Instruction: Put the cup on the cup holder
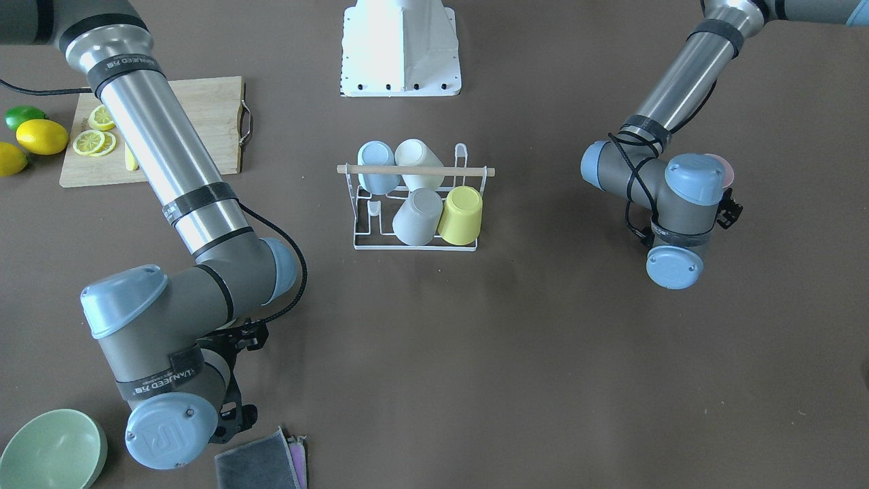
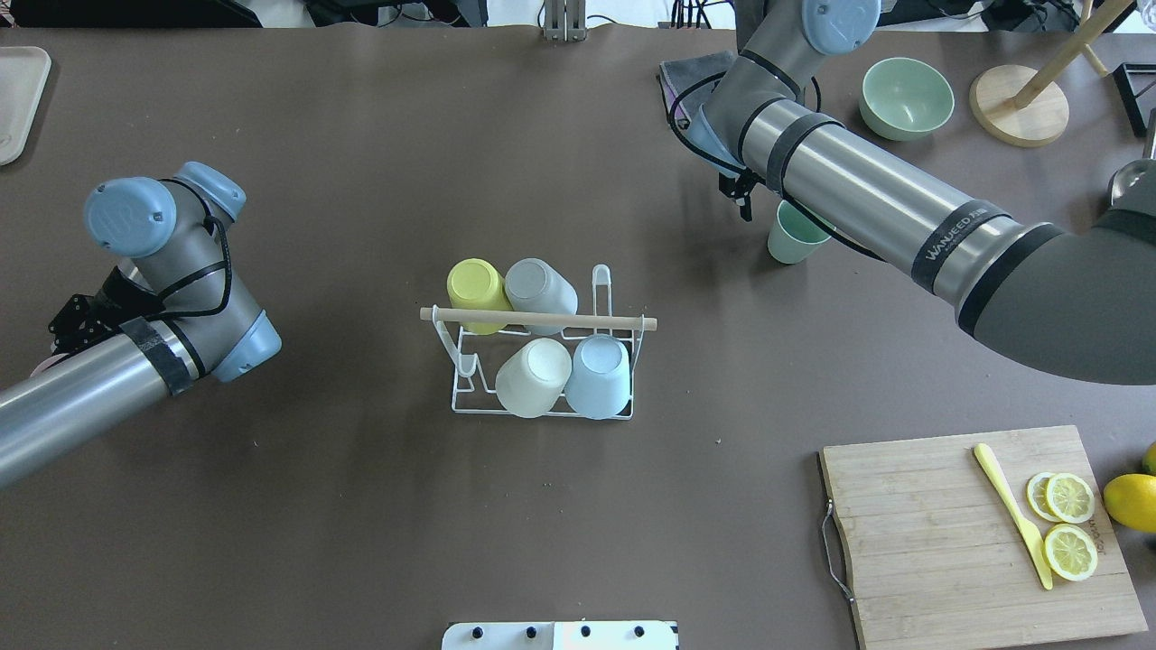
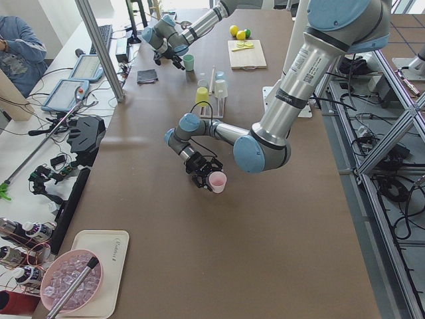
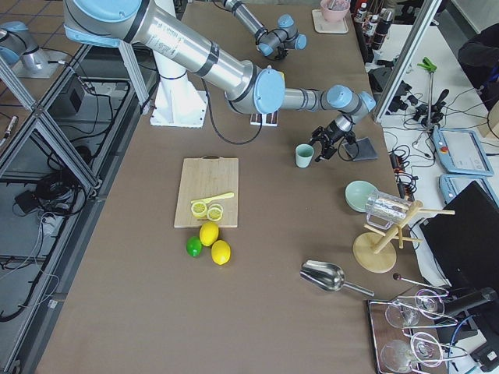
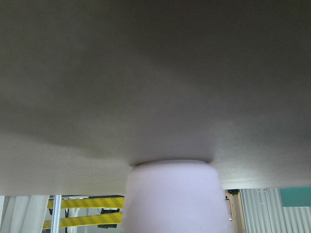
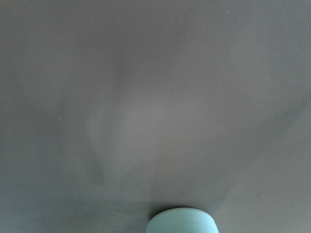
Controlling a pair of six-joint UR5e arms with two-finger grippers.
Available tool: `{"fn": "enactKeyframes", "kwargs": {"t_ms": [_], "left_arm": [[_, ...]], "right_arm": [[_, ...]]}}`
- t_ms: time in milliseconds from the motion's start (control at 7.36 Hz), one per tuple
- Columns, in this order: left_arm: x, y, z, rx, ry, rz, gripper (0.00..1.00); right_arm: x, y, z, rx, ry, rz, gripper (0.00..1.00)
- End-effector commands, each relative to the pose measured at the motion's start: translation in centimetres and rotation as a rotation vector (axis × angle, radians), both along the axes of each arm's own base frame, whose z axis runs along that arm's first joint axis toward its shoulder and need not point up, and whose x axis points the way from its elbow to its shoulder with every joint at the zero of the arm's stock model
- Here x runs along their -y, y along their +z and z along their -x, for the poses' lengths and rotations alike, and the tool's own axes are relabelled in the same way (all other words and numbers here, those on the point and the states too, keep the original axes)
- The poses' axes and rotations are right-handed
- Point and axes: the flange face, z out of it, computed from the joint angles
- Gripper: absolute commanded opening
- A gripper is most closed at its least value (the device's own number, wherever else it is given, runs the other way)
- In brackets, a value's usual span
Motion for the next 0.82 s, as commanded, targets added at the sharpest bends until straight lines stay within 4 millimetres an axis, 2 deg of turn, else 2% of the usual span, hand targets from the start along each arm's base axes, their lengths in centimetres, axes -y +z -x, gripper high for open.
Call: {"fn": "enactKeyframes", "kwargs": {"t_ms": [0, 136, 272, 408, 543, 679], "left_arm": [[-0.1, 0.2, 0.2, 0.007, 0.001, 0.006, 0.92], [-0.2, 0.3, 0.2, 0.008, 0.001, 0.007, 0.71], [-0.1, 0.3, 0.3, 0.009, -0.001, 0.008, 0.43], [0.2, 0.1, 0.7, 0.006, -0.008, 0.005, 0.27], [1.3, -0.8, 1.9, -0.009, -0.037, -0.009, 0.25], [3.2, -3.3, 4.2, -0.056, -0.093, -0.053, 0.25]], "right_arm": [[-0.7, 1.4, 0.5, -0.017, -0.021, 0.019, 1.00], [-1.1, 1.7, 0.3, -0.021, -0.061, 0.025, 1.00], [-1.3, 1.9, 0.1, -0.021, -0.085, 0.032, 1.00], [-1.4, 2.2, 0.0, -0.026, -0.088, 0.042, 1.00], [-1.5, 2.3, 0.2, -0.028, -0.091, 0.044, 1.00], [-1.9, 2.4, 0.7, -0.028, -0.098, 0.046, 1.00]]}}
